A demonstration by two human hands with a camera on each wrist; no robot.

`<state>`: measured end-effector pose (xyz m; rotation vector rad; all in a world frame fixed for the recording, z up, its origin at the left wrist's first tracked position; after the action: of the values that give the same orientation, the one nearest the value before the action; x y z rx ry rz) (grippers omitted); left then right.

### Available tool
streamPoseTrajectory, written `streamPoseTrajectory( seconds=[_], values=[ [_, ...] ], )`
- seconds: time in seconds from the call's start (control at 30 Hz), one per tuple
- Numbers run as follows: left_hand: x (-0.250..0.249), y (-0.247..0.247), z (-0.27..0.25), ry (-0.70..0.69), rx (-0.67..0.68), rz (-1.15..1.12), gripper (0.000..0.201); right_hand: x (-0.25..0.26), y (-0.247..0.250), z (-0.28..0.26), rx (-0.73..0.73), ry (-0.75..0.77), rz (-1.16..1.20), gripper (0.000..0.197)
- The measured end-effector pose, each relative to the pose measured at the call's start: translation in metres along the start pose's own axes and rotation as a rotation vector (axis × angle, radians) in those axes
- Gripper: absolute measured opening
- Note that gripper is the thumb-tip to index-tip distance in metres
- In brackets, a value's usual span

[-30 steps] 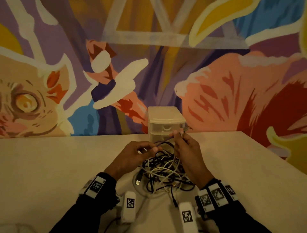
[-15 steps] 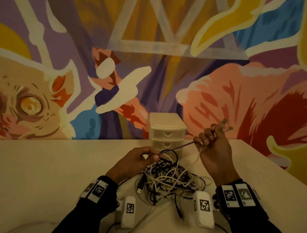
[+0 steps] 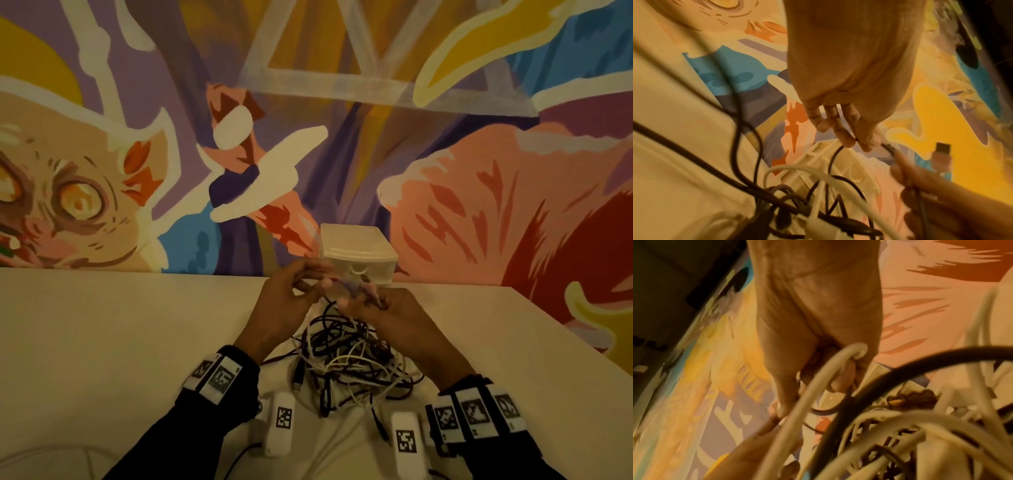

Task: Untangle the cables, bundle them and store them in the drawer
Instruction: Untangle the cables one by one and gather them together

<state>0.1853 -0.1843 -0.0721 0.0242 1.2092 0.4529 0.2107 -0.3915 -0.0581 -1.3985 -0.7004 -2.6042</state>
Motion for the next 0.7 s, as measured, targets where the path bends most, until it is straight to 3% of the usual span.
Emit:
streamPoseTrajectory(
  seconds=[0.03, 0.1, 0.17, 0.3, 0.4, 0.57, 0.63, 0.7],
  values=[
    [0.007, 0.002, 0.002, 0.041, -0.006, 0.029, 0.034, 0.005, 0.004, 0.001, -0.095, 0.034, 0.074, 0.013],
    [0.025, 0.002, 0.003, 0.172, 0.032, 0.135, 0.051, 0.003, 0.017, 0.003, -0.291, 0.084, 0.203, 0.028],
    [0.04, -0.002, 0.003, 0.219, 0.117, 0.203, 0.054, 0.002, 0.032, 0.005, -0.397, 0.145, 0.292, 0.031],
    [0.039, -0.012, 0.006, 0.18, 0.127, 0.241, 0.036, 0.001, 0.044, 0.006, -0.411, 0.17, 0.372, 0.035],
    [0.022, -0.015, 0.003, 0.123, 0.112, 0.249, 0.034, 0.004, 0.048, 0.006, -0.401, 0.182, 0.407, 0.034],
    [-0.017, -0.049, 0.004, 0.038, 0.263, 0.262, 0.034, 0.012, 0.054, 0.006, -0.364, 0.215, 0.511, 0.034],
    [-0.025, -0.06, 0.011, 0.003, 0.231, 0.365, 0.024, 0.011, 0.057, 0.005, -0.37, 0.223, 0.509, 0.033],
    [-0.035, -0.057, 0.019, 0.012, 0.137, 0.27, 0.016, 0.003, 0.064, 0.002, -0.453, 0.187, 0.441, 0.031]
  ],
)
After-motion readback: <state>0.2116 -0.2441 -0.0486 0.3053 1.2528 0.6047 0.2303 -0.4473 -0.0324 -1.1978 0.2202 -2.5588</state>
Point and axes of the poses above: each hand's wrist, its own z-axis towards the middle knuckle, its own y-axis out of the back of the hand, x = y × z, the point moved 3 cm from there along z, towards the middle knuckle, and after that the axes turned 13 degrees about y, right-handed, at the moved point
